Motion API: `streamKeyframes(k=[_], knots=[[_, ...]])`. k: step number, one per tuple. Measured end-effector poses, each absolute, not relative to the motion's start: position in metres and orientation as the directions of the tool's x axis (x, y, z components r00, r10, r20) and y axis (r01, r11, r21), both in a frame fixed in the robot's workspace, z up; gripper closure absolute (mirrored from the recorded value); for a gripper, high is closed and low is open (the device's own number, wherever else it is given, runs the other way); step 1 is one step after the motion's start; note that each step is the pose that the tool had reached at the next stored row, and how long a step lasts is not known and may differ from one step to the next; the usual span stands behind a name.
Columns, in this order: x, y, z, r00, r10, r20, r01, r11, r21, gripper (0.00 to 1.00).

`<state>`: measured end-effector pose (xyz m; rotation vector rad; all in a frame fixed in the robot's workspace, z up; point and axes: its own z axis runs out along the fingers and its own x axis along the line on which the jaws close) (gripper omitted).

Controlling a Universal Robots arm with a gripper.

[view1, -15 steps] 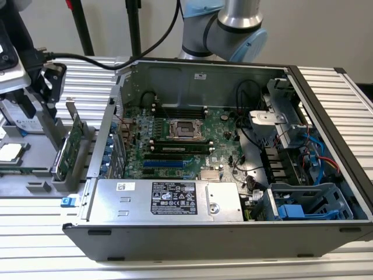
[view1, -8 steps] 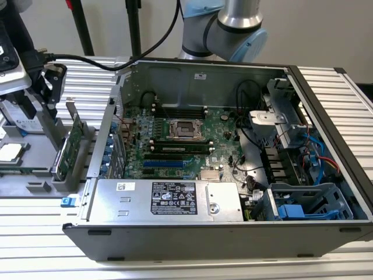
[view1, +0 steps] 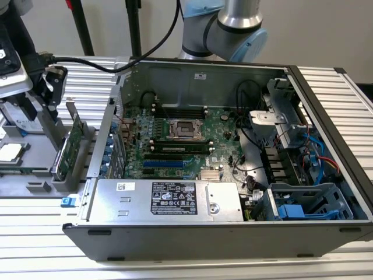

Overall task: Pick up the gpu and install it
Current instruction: 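Pick up the gpu and move the gpu toward the slot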

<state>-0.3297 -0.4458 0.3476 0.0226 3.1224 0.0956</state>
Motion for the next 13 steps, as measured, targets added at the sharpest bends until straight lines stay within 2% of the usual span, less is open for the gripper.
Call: streamKeyframes(k=[13], knots=[[-0.3297, -0.4458, 0.3371, -1.0, 0.015, -0.017, 0.014, 0.998, 0.061, 0.0]])
